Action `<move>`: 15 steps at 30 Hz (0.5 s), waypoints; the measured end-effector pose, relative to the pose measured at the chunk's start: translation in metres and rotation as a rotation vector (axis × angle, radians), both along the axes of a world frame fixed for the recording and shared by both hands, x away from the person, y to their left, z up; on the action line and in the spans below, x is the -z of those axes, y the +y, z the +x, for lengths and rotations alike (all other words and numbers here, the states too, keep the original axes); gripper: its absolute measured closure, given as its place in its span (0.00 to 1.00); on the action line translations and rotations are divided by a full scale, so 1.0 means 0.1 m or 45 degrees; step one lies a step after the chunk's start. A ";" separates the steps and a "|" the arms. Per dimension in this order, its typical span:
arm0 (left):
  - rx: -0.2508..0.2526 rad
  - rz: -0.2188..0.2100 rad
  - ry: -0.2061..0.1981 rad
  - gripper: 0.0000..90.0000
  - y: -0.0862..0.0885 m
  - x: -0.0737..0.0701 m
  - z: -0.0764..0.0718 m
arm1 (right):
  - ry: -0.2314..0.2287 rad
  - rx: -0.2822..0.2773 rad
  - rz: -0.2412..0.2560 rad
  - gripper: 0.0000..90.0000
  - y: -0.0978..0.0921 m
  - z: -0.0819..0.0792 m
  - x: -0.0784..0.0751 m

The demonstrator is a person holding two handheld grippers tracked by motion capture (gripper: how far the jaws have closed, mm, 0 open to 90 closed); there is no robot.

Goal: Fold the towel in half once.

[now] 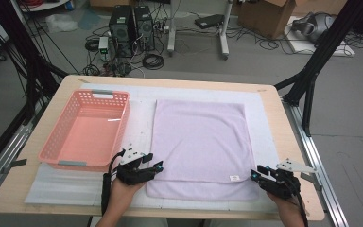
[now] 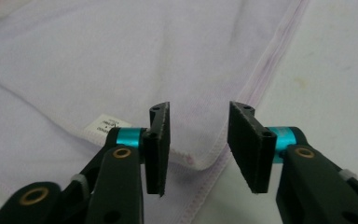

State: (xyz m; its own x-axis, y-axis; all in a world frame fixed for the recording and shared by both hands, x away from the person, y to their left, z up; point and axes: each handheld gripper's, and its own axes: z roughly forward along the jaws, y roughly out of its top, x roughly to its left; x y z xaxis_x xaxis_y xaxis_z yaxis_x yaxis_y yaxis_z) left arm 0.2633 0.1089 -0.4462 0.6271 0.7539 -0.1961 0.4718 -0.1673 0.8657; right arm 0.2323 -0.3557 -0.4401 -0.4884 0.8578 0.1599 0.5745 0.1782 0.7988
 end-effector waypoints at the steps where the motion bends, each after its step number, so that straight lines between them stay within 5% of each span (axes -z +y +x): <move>1: -0.003 -0.006 0.008 0.54 0.01 0.01 -0.02 | 0.009 -0.026 0.007 0.79 0.00 -0.01 0.02; 5: -0.009 -0.001 0.009 0.54 0.05 0.01 -0.12 | 0.023 -0.053 -0.021 0.83 -0.01 -0.09 0.05; 15: -0.057 0.053 0.049 0.56 0.10 0.02 -0.21 | 0.025 -0.031 -0.033 0.71 -0.01 -0.18 0.04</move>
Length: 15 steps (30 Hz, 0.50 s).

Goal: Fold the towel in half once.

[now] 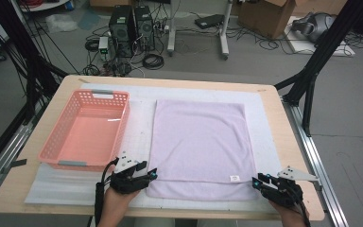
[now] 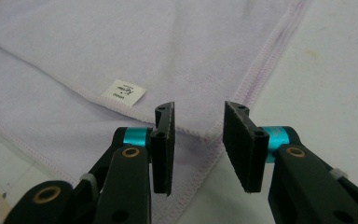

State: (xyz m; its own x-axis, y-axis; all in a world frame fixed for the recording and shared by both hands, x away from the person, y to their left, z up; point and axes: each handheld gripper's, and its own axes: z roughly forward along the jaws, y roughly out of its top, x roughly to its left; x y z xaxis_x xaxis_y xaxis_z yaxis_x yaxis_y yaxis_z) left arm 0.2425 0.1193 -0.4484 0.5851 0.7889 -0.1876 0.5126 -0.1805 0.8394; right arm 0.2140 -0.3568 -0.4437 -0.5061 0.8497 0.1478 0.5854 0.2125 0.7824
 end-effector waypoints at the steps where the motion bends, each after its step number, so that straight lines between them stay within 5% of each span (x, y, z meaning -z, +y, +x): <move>1: 0.001 0.013 0.005 0.56 0.01 0.00 -0.01 | 0.005 -0.007 -0.014 0.71 0.02 0.01 0.02; 8: 0.006 0.039 0.040 0.67 0.04 0.05 -0.01 | -0.010 -0.039 -0.108 0.84 0.08 0.04 0.05; 15: 0.030 0.087 0.037 0.83 -0.03 0.05 -0.04 | -0.019 -0.021 -0.081 0.85 0.07 0.03 0.04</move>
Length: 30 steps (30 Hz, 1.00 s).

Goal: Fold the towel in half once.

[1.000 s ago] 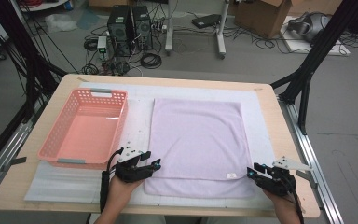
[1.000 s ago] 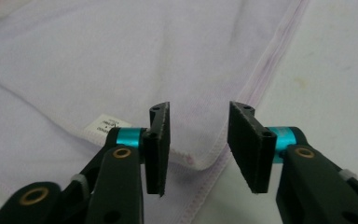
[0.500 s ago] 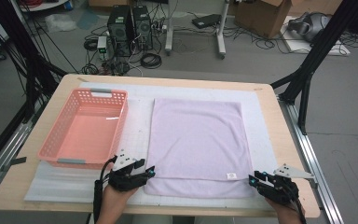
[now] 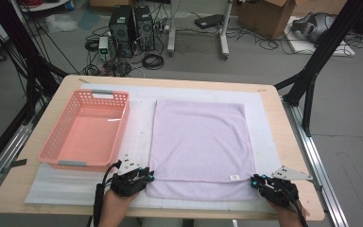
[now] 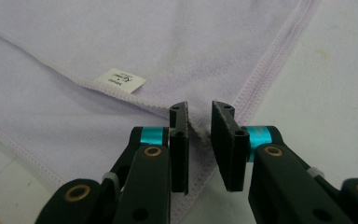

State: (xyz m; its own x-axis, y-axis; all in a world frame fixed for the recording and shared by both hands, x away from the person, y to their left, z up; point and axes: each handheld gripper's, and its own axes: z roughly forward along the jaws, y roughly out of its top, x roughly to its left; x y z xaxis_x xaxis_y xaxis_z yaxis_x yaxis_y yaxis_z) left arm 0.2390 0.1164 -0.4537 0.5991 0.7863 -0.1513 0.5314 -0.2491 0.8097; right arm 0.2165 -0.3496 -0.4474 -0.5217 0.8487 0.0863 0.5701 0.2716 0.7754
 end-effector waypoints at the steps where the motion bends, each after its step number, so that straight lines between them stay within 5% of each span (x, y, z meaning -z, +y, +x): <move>1: -0.007 -0.003 -0.005 0.86 -0.01 0.00 -0.01 | -0.011 -0.006 -0.004 0.85 0.00 0.00 0.00; 5: -0.006 -0.011 -0.014 0.91 -0.01 -0.01 -0.01 | -0.045 -0.013 -0.002 0.83 0.00 -0.01 -0.03; 8: -0.024 -0.035 -0.017 0.83 0.01 -0.02 0.00 | -0.049 -0.019 0.003 0.81 0.01 -0.01 -0.04; 19: -0.017 -0.055 -0.015 0.94 0.02 -0.02 0.02 | -0.046 -0.028 -0.001 0.85 0.02 -0.01 -0.03; 30: 0.007 -0.084 -0.016 0.92 0.00 -0.03 0.02 | -0.038 -0.025 0.005 0.84 0.03 0.00 -0.02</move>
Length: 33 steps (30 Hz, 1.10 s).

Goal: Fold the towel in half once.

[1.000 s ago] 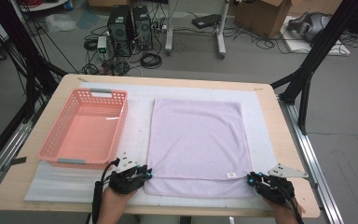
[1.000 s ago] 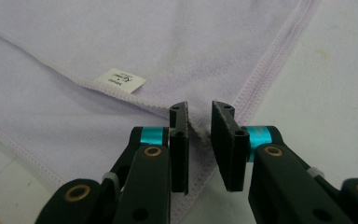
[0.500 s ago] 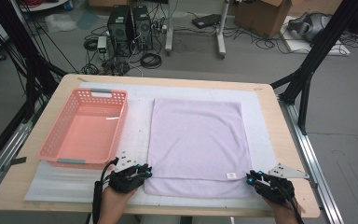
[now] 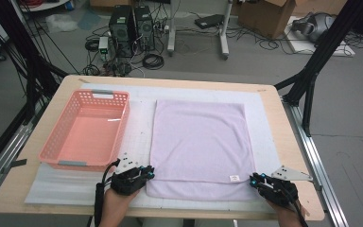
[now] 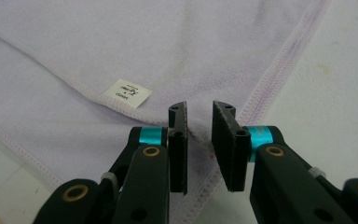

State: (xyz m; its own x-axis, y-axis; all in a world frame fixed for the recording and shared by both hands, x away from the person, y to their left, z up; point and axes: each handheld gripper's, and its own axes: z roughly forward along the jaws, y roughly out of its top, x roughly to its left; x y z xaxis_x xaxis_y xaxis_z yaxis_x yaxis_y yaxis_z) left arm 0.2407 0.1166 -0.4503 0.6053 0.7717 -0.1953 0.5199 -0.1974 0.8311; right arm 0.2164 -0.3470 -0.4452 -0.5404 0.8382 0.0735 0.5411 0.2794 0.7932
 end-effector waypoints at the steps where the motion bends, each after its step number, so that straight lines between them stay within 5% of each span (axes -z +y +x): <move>1: 0.001 0.005 0.000 0.94 0.00 0.00 0.00 | 0.000 -0.001 -0.002 0.84 0.00 0.00 0.00; 6: -0.005 -0.010 -0.005 0.97 0.00 -0.01 0.00 | -0.004 -0.004 -0.008 0.90 0.00 0.00 0.00; 16: -0.030 -0.206 0.019 0.98 0.11 -0.11 -0.06 | -0.061 -0.037 0.020 0.98 -0.08 -0.06 -0.05; 23: -0.017 -0.240 0.016 0.98 0.18 -0.16 -0.21 | -0.061 -0.072 0.030 0.98 -0.11 -0.15 -0.08; 33: 0.027 -0.204 0.005 0.98 0.22 -0.18 -0.49 | -0.070 -0.128 0.020 0.98 -0.17 -0.41 -0.14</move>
